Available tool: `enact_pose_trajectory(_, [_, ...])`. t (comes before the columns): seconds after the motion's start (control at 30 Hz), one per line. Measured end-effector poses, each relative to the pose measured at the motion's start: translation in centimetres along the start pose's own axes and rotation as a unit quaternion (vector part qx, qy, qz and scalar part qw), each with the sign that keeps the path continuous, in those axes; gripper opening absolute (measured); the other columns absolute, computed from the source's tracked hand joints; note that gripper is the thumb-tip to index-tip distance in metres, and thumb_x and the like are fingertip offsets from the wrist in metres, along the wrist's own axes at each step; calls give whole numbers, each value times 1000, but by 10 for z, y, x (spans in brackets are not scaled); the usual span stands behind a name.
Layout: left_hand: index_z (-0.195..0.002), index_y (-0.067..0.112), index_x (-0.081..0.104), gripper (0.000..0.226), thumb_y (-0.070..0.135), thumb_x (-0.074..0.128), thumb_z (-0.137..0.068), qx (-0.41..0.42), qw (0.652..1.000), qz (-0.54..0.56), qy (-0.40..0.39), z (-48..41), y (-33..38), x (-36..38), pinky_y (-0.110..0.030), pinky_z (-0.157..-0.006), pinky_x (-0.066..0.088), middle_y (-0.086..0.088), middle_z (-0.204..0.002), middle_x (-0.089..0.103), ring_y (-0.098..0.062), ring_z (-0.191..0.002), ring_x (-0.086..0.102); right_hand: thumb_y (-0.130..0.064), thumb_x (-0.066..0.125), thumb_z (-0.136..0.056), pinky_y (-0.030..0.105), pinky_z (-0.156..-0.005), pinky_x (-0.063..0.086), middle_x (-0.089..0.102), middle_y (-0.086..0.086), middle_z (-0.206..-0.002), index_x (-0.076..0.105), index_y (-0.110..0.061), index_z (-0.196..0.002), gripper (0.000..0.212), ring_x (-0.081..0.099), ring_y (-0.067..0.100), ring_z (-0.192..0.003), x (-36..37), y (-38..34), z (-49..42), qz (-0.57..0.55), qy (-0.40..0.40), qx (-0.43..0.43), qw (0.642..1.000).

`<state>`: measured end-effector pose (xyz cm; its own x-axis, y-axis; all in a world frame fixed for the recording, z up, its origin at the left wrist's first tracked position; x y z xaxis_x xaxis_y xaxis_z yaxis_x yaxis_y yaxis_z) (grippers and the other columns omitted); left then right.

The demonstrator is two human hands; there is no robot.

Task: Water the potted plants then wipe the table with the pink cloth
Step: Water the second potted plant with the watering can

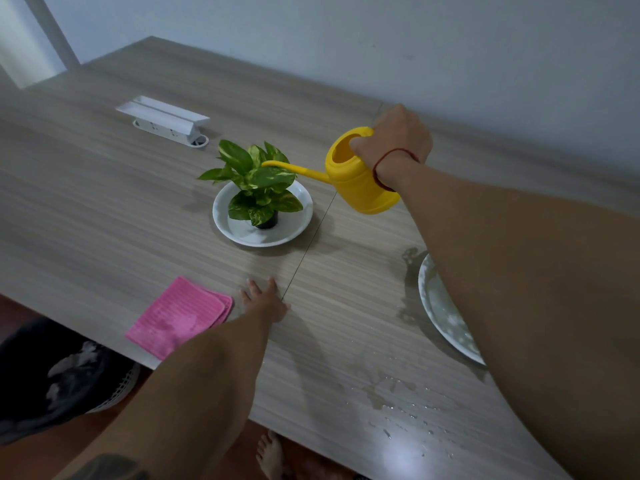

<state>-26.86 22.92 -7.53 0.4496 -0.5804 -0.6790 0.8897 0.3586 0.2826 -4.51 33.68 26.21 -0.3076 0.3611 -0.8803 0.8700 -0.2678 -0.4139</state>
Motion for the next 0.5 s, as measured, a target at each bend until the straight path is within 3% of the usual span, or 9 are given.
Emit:
enact_pose_trajectory(0.2, [-158,29,-6,81,39,50,-100,6,1000,10,2,0,-1,0,-56,-122,7,-16,-160,-26,-43,-148,-17,-34,72,-71,36,-82,51,67,6,-115,66,-17,-107,41,64,30,-105,-4,5,1,10,26,16,999])
enact_pose_trajectory(0.5, [-157,27,-9,81,41,47,-101,2,1000,-11,2,1,0,-1,-54,-122,4,-19,-160,-26,-45,-148,-16,-38,72,-71,31,-74,47,67,3,-113,66,-19,-108,43,64,28,-103,-5,-4,1,-31,14,16,999])
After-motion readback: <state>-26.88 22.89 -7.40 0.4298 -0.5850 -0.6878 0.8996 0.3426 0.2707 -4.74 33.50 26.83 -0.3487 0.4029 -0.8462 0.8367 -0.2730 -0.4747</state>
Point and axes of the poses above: each hand's wrist, its own z-axis away from the middle knuckle, its own x-axis out of the palm, y = z × x, the point moved 10 cm from there along -z, towards the middle knuckle
